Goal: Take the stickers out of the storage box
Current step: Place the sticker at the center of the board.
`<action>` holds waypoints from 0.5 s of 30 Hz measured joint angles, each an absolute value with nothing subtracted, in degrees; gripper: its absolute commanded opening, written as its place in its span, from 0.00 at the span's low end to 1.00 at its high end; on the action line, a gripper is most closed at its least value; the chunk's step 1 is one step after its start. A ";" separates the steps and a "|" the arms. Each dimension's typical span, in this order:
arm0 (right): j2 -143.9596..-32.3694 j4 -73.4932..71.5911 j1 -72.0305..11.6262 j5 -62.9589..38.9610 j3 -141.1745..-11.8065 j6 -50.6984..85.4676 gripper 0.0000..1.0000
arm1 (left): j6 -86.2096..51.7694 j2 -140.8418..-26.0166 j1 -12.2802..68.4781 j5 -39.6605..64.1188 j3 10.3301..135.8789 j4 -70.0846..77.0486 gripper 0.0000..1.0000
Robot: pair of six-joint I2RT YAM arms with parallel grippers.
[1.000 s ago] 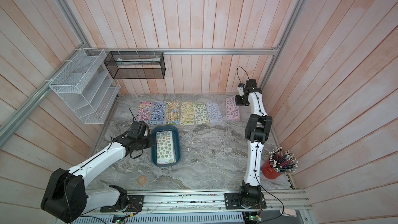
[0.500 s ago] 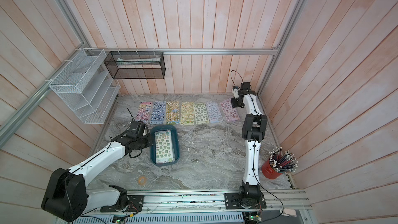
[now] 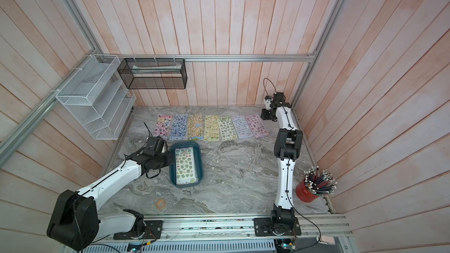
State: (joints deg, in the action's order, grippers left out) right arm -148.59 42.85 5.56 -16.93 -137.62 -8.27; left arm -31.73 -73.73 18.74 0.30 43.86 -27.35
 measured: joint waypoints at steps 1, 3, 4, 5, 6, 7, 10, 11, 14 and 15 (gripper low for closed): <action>-148.38 42.57 5.96 -17.69 -137.12 -7.73 0.53 | -31.77 -73.76 18.74 0.43 43.88 -27.35 0.00; -147.06 41.98 6.79 -19.88 -135.02 -6.13 0.54 | -32.08 -74.11 18.72 0.86 44.23 -27.44 0.00; -145.95 41.58 7.22 -21.47 -133.47 -4.93 0.55 | -32.21 -74.50 18.68 1.23 44.69 -27.49 0.00; -144.22 40.40 7.70 -23.75 -131.04 -3.40 0.56 | -32.38 -75.05 18.68 1.54 45.34 -27.44 0.00; -142.08 38.63 8.03 -25.91 -128.03 -1.54 0.58 | -32.58 -75.59 18.68 1.93 46.02 -27.49 0.00; -138.98 36.16 8.34 -28.25 -123.81 0.69 0.60 | -32.71 -76.36 18.68 2.39 46.98 -27.53 0.00; -127.28 25.56 8.62 -35.48 -109.56 9.37 0.62 | -32.80 -78.17 18.68 3.07 50.04 -27.51 0.00; -123.24 21.39 8.51 -37.85 -105.45 12.53 0.63 | -32.80 -78.48 18.68 3.25 50.98 -27.49 0.00; -113.25 10.98 7.73 -43.22 -97.23 20.03 0.63 | -32.80 -78.54 18.63 4.05 52.80 -27.16 0.00; -110.80 8.56 7.33 -44.31 -95.50 21.71 0.63 | -32.82 -78.54 18.63 4.21 52.95 -26.83 0.00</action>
